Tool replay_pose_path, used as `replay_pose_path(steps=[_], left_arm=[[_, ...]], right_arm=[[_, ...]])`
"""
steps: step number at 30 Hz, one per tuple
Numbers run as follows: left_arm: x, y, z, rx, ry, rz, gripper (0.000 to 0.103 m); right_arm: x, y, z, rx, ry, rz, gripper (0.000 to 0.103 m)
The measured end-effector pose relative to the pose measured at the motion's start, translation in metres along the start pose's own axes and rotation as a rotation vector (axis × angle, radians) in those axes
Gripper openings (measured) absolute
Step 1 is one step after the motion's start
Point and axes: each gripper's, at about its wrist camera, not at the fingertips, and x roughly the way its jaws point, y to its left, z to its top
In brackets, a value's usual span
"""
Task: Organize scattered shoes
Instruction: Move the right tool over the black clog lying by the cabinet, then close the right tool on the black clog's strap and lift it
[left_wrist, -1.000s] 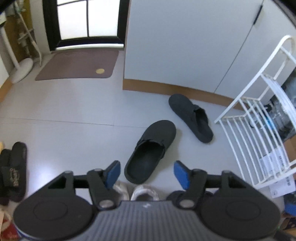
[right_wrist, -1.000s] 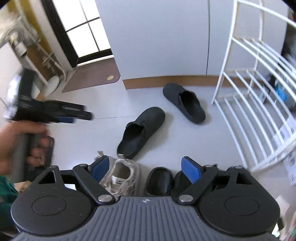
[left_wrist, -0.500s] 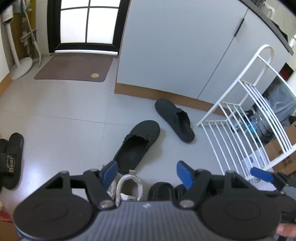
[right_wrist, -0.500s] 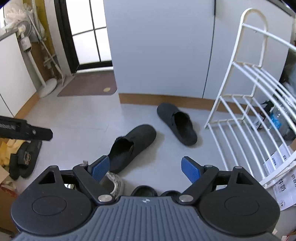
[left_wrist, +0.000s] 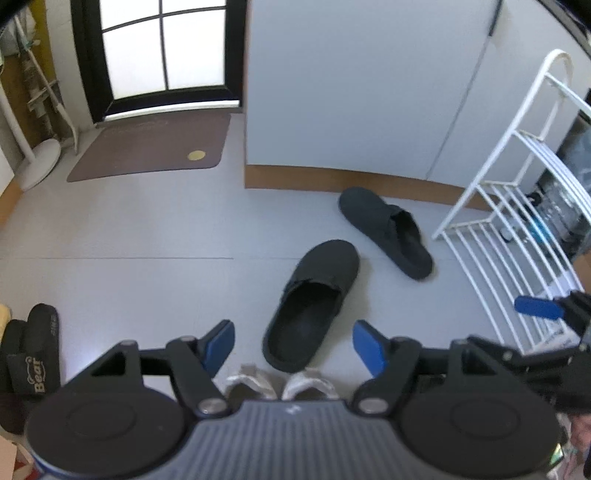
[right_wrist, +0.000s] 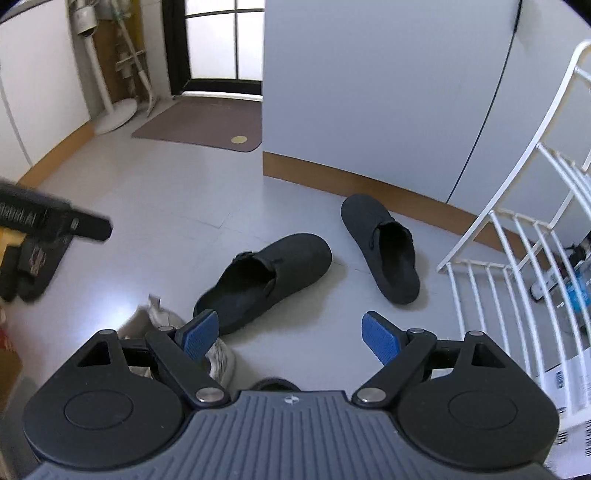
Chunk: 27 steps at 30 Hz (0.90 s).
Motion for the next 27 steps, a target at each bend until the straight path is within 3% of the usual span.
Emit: replay_pose_path(steps=[7, 12, 15, 18, 25, 27], left_arm=[[0.032, 0.018, 0.013, 0.009, 0.03, -0.002, 0.073], [0.052, 0.027, 0.01, 0.003, 0.007, -0.009, 0.073], [0.064, 0.031, 0.002, -0.041, -0.013, -0.024, 0.073], [0.075, 0.03, -0.01, -0.037, -0.038, -0.035, 0.073], [0.099, 0.045, -0.027, -0.101, -0.038, -0.102, 0.073], [0.105, 0.051, -0.031, -0.121, -0.034, -0.107, 0.073]], right_arm=[[0.052, -0.003, 0.024, -0.108, -0.003, 0.029, 0.088], [0.082, -0.005, 0.037, -0.099, 0.0, 0.065, 0.088], [0.097, 0.008, 0.036, -0.206, -0.02, -0.006, 0.088], [0.103, 0.007, 0.038, -0.188, -0.043, 0.001, 0.088], [0.126, -0.02, 0.039, -0.074, -0.021, 0.082, 0.063], [0.133, -0.027, 0.035, -0.046, 0.008, 0.109, 0.062]])
